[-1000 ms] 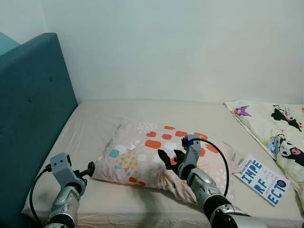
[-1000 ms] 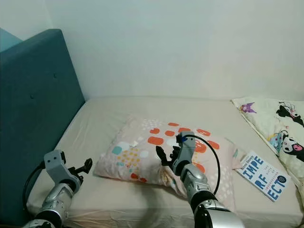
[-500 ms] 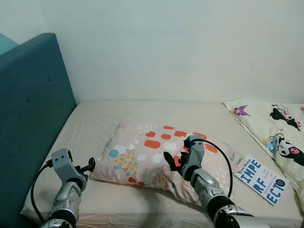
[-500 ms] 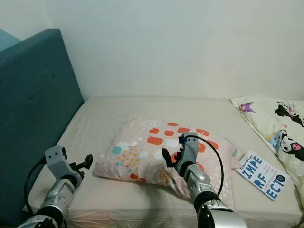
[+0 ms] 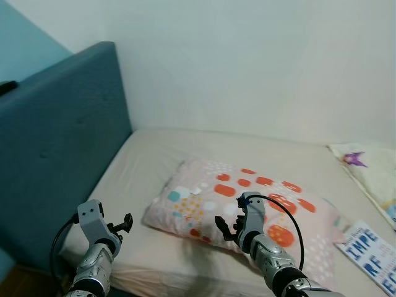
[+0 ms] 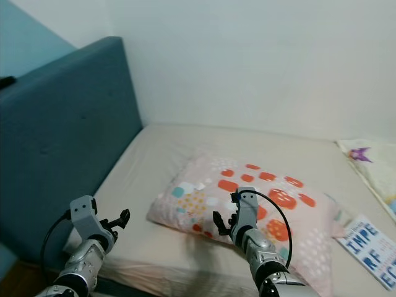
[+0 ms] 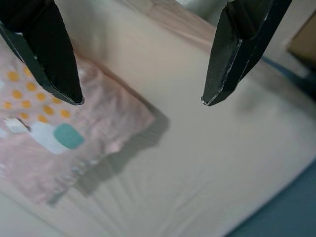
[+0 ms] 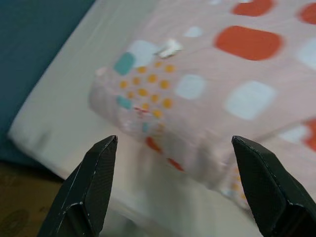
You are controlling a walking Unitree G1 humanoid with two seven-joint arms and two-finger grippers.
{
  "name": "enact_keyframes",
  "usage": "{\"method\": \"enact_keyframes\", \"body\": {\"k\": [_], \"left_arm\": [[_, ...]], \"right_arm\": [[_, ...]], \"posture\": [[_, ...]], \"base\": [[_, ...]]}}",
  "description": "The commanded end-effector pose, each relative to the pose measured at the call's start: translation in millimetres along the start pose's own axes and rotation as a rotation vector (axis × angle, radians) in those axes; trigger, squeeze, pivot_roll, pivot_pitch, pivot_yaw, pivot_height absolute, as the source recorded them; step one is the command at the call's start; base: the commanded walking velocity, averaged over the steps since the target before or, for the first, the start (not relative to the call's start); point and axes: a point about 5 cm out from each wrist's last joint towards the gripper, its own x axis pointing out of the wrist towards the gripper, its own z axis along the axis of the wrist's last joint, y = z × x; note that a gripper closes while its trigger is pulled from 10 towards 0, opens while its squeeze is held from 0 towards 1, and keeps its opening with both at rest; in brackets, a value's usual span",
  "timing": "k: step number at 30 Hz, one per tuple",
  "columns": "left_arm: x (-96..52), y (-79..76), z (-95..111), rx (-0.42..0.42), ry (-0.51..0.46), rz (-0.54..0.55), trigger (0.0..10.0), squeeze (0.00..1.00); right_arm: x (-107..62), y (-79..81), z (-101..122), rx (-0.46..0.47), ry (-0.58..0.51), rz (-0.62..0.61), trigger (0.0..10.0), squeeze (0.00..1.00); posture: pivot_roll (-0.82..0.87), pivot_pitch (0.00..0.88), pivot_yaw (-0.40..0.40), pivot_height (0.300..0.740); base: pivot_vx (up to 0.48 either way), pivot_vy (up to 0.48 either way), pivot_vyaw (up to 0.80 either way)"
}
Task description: Clean up the room
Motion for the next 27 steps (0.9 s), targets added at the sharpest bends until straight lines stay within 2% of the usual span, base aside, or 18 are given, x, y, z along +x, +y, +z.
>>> {"method": "enact_keyframes", "body": {"k": [1, 10, 14, 22, 25, 27], "left_arm": [[-0.7, -4.2, -5, 0.005, 0.02, -0.017, 10.0, 0.0], [-1.5, -11.5, -11, 0.016, 0.042, -0.059, 10.0, 0.0], [-4.1, -24.9, -25, 0.066, 0.103, -0.13, 10.0, 0.0], [-2.1, -31.6, -24, 0.113, 0.115, -0.177, 10.0, 0.0], [-1.3, -37.6, -24, 0.179, 0.125, -0.224, 10.0, 0.0], [-1.2, -38.6, -23, 0.19, 0.125, -0.232, 10.0, 0.0]], "right_arm": [[0.8, 0.8, 1, 0.001, 0.001, -0.005, 10.0, 0.0], [-0.6, -4.4, 2, 0.005, -0.007, -0.029, 10.0, 0.0], [-1.0, -5.6, 1, 0.006, -0.004, -0.039, 10.0, 0.0], [-1.8, -8.2, 1, 0.003, 0.0, -0.063, 10.0, 0.0], [-2.3, -11.5, 0, 0.0, 0.013, -0.106, 10.0, 0.0], [-2.4, -11.9, 0, -0.001, 0.015, -0.111, 10.0, 0.0]], "posture": [[0.01, 0.0, -0.046, 0.74], [0.0, 0.0, -0.046, 0.74], [0.0, 0.0, -0.045, 0.74], [0.0, 0.0, -0.045, 0.74], [0.0, 0.0, -0.045, 0.74], [0.0, 0.0, -0.045, 0.74]], "base": [[0.0, 0.0, 0.77], [0.0, 0.0, 0.78], [0.0, 0.0, 0.78], [0.0, 0.0, 0.78], [0.0, 0.0, 0.17], [0.0, 0.0, 0.0]]}}
